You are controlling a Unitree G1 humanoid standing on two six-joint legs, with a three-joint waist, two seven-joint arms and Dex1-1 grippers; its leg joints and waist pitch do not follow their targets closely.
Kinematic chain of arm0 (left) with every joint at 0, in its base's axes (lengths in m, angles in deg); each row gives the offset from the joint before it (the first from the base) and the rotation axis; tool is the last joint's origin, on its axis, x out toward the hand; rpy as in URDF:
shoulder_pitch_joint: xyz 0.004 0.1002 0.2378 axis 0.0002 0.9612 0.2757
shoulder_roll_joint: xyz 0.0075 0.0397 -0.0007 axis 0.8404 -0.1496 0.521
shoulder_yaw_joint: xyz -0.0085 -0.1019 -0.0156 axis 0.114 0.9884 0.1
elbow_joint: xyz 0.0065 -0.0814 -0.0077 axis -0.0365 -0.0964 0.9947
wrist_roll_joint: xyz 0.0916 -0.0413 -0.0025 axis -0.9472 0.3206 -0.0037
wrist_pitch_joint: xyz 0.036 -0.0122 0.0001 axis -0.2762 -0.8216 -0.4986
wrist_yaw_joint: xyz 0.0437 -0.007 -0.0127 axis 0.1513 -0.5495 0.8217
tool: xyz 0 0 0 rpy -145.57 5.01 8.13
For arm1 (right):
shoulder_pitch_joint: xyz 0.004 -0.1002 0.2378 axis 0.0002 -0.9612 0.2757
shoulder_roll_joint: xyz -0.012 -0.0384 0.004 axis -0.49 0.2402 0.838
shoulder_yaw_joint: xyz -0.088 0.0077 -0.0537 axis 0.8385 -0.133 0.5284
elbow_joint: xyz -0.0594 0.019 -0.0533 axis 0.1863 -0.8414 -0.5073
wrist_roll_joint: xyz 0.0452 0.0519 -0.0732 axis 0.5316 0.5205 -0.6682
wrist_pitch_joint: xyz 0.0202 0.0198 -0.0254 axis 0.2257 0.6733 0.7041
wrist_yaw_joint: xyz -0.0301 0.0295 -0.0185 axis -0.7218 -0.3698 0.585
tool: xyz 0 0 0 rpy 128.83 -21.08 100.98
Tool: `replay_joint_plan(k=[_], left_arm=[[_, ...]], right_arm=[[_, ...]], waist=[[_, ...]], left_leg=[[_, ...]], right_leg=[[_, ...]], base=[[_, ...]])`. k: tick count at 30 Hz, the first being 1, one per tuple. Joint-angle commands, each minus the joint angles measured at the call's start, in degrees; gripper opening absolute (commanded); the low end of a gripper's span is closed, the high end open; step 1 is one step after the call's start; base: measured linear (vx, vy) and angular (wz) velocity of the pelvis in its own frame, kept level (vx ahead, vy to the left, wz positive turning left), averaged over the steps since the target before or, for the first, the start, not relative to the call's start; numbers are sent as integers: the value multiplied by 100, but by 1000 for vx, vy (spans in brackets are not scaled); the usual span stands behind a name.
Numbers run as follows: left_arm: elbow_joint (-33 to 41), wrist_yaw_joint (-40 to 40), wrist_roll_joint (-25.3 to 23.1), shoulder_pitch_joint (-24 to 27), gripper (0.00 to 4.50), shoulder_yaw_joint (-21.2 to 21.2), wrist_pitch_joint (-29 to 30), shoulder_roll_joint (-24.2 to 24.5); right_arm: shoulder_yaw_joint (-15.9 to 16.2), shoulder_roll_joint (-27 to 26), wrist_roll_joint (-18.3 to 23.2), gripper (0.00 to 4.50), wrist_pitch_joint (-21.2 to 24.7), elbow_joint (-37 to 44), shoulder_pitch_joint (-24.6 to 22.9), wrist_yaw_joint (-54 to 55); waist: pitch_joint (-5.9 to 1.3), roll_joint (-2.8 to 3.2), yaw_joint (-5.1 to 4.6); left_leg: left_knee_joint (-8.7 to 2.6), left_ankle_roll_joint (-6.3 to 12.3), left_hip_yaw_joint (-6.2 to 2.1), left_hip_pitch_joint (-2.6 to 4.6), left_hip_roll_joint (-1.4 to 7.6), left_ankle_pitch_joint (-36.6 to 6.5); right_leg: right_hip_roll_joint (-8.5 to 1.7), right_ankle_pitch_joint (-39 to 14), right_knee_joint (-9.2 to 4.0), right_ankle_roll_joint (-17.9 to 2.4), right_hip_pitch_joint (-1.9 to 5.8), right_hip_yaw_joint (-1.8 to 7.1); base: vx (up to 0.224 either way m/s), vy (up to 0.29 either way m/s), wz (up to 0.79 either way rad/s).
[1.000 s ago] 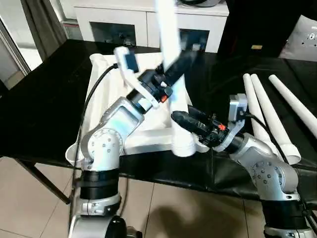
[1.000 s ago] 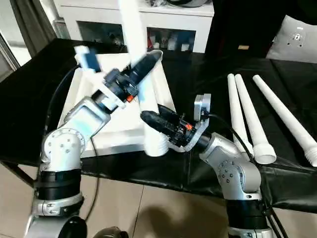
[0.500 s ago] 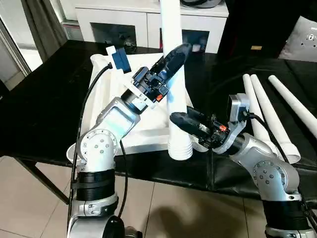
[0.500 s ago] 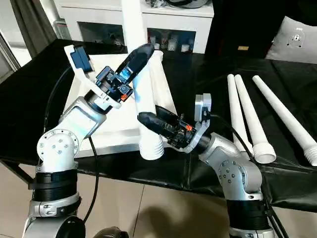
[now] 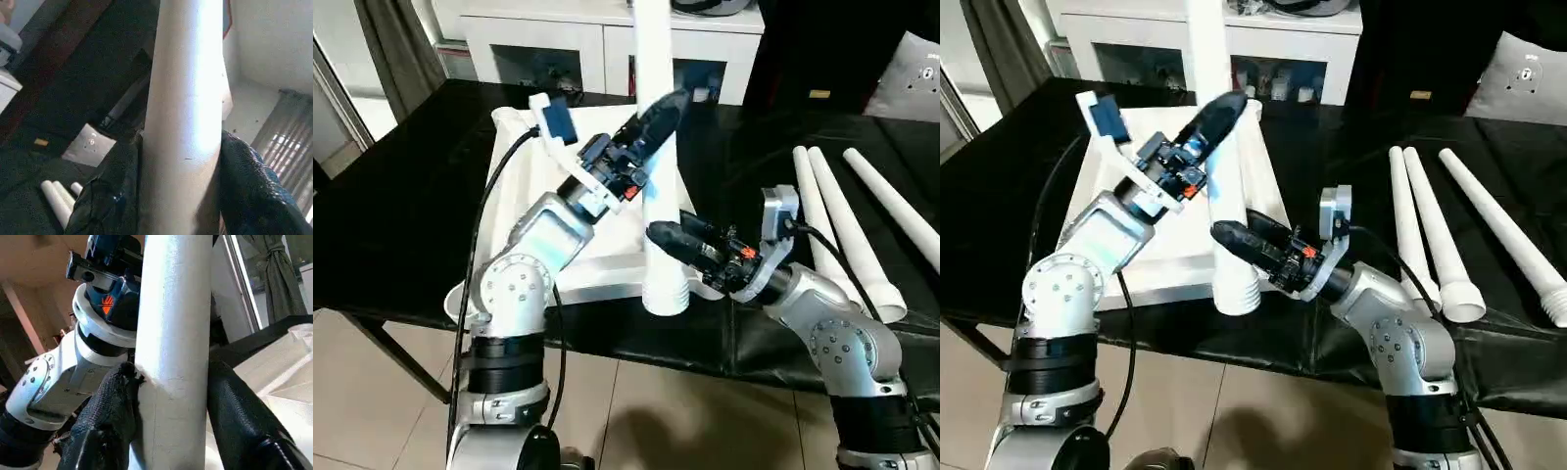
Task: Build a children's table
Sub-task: Pick table leg
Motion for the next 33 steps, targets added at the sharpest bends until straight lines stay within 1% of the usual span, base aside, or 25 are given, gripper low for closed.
replay_joint_plan(k=[1, 2, 3, 4, 6, 7, 8, 9, 10, 11, 12, 13, 15, 16, 17, 18, 19, 20, 21, 22, 23, 24, 28, 31, 33], left_arm=[[10, -134, -60, -62, 184, -14, 0, 31], [-1, -130, -81, -64, 184, -23, -7, 47], [-43, -122, -221, -84, 183, -73, -69, 117], [-88, -154, -353, -116, 183, -105, -134, 167], [-149, -207, -561, -160, 182, -166, -225, 260], [-169, -231, -672, -177, 182, -215, -267, 324], [-174, -245, -692, -181, 179, -221, -272, 331], [-252, -442, -961, -240, 177, -300, -323, 427], [-266, -505, -1061, -261, 176, -334, -330, 469], [-268, -541, -1152, -283, 176, -380, -322, 519], [-242, -535, -1221, -291, 176, -432, -315, 573], [-236, -534, -1235, -296, 176, -444, -316, 582], [-222, -552, -1307, -325, 176, -497, -313, 614], [-218, -567, -1352, -342, 176, -528, -322, 617], [-218, -569, -1357, -344, 176, -532, -323, 616], [-202, -566, -1385, -347, 176, -566, -343, 589], [-189, -571, -1395, -341, 176, -581, -350, 581], [-163, -584, -1409, -325, 176, -607, -360, 572], [-148, -593, -1422, -321, 176, -627, -362, 567], [-138, -597, -1433, -319, 176, -639, -363, 563], [-136, -591, -1443, -328, 176, -648, -365, 564], [-136, -584, -1449, -336, 176, -655, -366, 566], [-142, -543, -1473, -370, 176, -681, -379, 587], [-85, -439, -1512, -399, 176, -783, -388, 628], [-48, -395, -1548, -405, 176, -836, -391, 646]], right_arm=[[-121, 93, -258, 215, -82, -29, 80, 291], [-120, 86, -317, 236, -141, -48, 82, 361], [-107, 82, -427, 256, -250, -104, 87, 472], [-123, 79, -455, 256, -292, -114, 87, 527], [-148, 72, -467, 270, -311, -109, 86, 605], [-160, 63, -514, 270, -392, -106, 87, 644], [-163, 62, -524, 285, -401, -106, 88, 658], [-206, 46, -739, 297, -602, -118, 126, 904], [-214, 66, -799, 304, -620, -119, 154, 970], [-215, 125, -806, 308, -554, -106, 185, 972], [-206, 198, -743, 308, -389, -63, 199, 917], [-208, 224, -701, 329, -319, -55, 204, 887], [-237, 346, -494, 346, -26, -24, 226, 733], [-248, 439, -402, 350, 92, -44, 248, 647], [-249, 453, -392, 359, 107, -49, 253, 635], [-227, 594, -329, 372, 219, -96, 284, 479], [-211, 642, -317, 383, 258, -109, 294, 429], [-177, 709, -308, 389, 313, -123, 305, 361], [-141, 770, -304, 390, 354, -129, 316, 283], [-117, 811, -300, 390, 386, -132, 325, 227], [-72, 864, -314, 390, 414, -130, 345, 141], [-38, 899, -329, 390, 432, -128, 362, 78], [85, 933, -403, 390, 414, -135, 430, -13], [269, 901, -669, 390, 334, -322, 608, 91], [324, 869, -760, 390, 335, -398, 664, 159]], waist=[[-413, -14, 1], [-413, 10, 3], [-415, 18, -3], [-419, 3, -10], [-419, 22, -17], [-415, 29, -16], [-420, 29, -22], [-422, 69, -11], [-426, 62, -20], [-424, 64, -22], [-428, 52, -18], [-426, 58, -12], [-421, 57, -7], [-426, 2, 1], [-429, 24, 11], [-430, -54, -3], [-429, -18, 21], [-426, -9, 19], [-424, -16, 21], [-425, -64, 29], [-422, -50, 30], [-418, -83, 34], [-425, -69, 34], [-427, -59, 27], [-426, -62, 27]], left_leg=[[-356, 474, -184, 94, 471, -310], [-349, 472, -186, 88, 465, -304], [-353, 454, -190, 87, 472, -303], [-350, 441, -188, 86, 462, -274], [-352, 434, -188, 90, 459, -270], [-351, 431, -184, 92, 453, -290], [-354, 434, -188, 97, 464, -306], [-358, 425, -199, 99, 476, -296], [-359, 394, -205, 112, 486, -314], [-360, 390, -203, 111, 478, -317], [-357, 402, -197, 107, 467, -315], [-353, 408, -197, 106, 463, -304], [-343, 462, -187, 93, 449, -261], [-340, 494, -178, 84, 448, -227], [-336, 510, -180, 90, 452, -212], [-333, 549, -167, 77, 451, -170], [-329, 584, -174, 83, 454, -130], [-323, 590, -171, 82, 458, -134], [-320, 593, -169, 80, 453, -142], [-321, 606, -162, 75, 448, -126], [-318, 607, -161, 72, 448, -108], [-314, 629, -154, 68, 437, -94], [-306, 666, -158, 70, 442, -42], [-307, 656, -165, 70, 445, -3], [-308, 642, -164, 67, 449, 19]], right_leg=[[-733, 544, -435, -1125, 317, 361], [-734, 533, -432, -1124, 318, 360], [-732, 519, -443, -1094, 313, 360], [-726, 546, -433, -1062, 318, 360], [-722, 490, -436, -1033, 314, 359], [-717, 457, -442, -1030, 310, 359], [-715, 441, -439, -1011, 311, 360], [-725, 466, -439, -1017, 302, 358], [-715, 519, -425, -1018, 288, 355], [-711, 541, -424, -1027, 295, 355], [-716, 575, -418, -1052, 312, 357], [-719, 587, -416, -1059, 315, 359], [-714, 630, -424, -1092, 324, 361], [-726, 650, -415, -1105, 334, 361], [-729, 634, -417, -1113, 332, 357], [-717, 655, -420, -1108, 337, 358], [-731, 610, -411, -1124, 331, 352], [-725, 568, -418, -1117, 321, 351], [-721, 498, -426, -1104, 321, 353], [-734, 448, -422, -1109, 329, 354], [-732, 419, -425, -1105, 322, 353], [-729, 360, -432, -1089, 325, 352], [-722, 301, -434, -1067, 303, 349], [-718, 322, -422, -1098, 293, 339], [-724, 354, -414, -1114, 297, 344]], base=[[0, 0, 0], [0, 0, 0], [0, 0, 0], [0, 0, 0], [0, 0, 0], [0, 0, 0], [0, 0, 0], [0, 0, 0], [0, 0, 0], [0, 0, 0], [0, 0, 0], [0, 0, 0], [0, 0, 0], [0, 0, 0], [0, 0, 0], [0, 0, 0], [0, 0, 0], [0, 0, 0], [0, 0, 0], [0, 0, 0], [0, 0, 0], [0, 0, 0], [0, 0, 0], [0, 0, 0], [0, 0, 0]])
